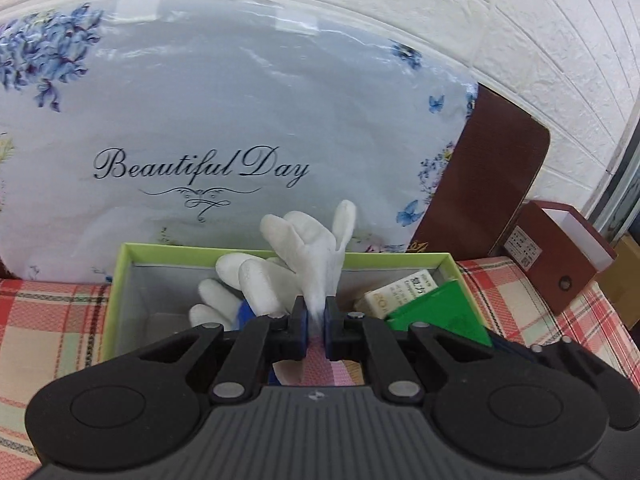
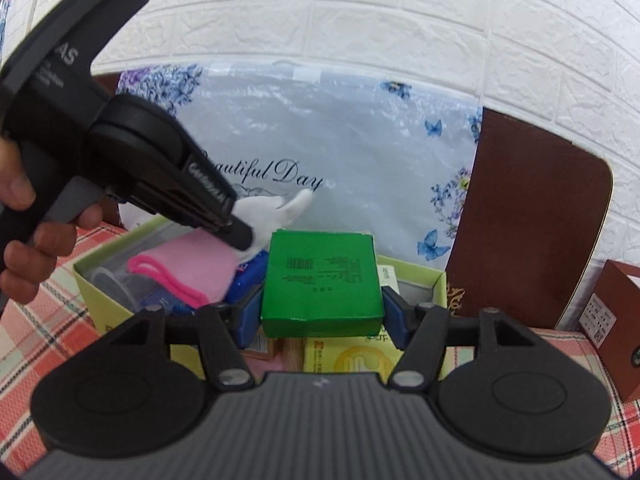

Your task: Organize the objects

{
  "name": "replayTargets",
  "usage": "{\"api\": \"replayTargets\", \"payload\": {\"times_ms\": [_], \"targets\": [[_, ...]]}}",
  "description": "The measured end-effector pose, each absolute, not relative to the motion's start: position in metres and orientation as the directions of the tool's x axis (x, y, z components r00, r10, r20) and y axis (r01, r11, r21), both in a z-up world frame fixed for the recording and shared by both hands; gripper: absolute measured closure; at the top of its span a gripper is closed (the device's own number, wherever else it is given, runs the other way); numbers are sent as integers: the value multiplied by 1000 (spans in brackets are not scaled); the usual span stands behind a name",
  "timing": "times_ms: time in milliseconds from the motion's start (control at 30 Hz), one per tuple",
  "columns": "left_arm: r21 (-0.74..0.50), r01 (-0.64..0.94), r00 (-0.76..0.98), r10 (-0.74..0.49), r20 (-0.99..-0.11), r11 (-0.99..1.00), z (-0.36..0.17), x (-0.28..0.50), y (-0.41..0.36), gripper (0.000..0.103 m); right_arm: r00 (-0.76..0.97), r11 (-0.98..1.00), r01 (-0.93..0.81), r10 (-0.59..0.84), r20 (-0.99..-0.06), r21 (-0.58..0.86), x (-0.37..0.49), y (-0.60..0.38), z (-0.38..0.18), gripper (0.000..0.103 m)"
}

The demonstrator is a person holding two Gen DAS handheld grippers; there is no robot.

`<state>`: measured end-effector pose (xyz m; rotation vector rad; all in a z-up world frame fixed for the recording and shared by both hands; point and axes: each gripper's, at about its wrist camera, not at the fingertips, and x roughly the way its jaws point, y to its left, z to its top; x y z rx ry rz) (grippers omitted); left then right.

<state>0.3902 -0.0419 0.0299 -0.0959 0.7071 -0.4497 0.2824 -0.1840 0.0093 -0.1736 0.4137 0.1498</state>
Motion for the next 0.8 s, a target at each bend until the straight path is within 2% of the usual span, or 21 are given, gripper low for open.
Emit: {"api": "replayTargets", "payload": {"times_ms": [67,133,167,200,233,267,333,433,733,800], "targets": [[-233,357,682,-423,-596,905,31,389,-41,96,905,973,-182,111,-412,-139,287,-183,8,42],[-244,332,708,-412,-574,911,33,387,-35,88,906,971,-193,121,-406,-141,289,-181,9,41],[-254,317,719,-406,-564,914,35,386,-31,69,907,968,-204,129,-402,-149,290,-179,9,41],[-266,292,734,-394,-554,918,37,384,-27,37,902,961,-223,139,-410,-166,294,-176,8,38],[-274,263,752,-375,-542,925,40,381,-23,23,894,953,-239,143,-424,-183,297,-173,6,28],[-279,239,780,-355,-515,930,43,375,-18,14,894,950,-238,132,-429,-204,298,-170,3,17],[-268,230,821,-334,-462,936,49,365,-11,13,903,945,-223,108,-415,-238,293,-169,0,9],[-232,222,832,-308,-461,947,55,354,-9,13,913,949,-223,122,-388,-225,278,-174,0,0],[-116,213,868,-242,-434,970,68,275,-12,13,931,955,-191,102,-352,-228,224,-181,18,0],[-103,198,879,-223,-422,975,71,248,-11,9,930,958,-188,102,-353,-218,202,-183,22,0]]}}
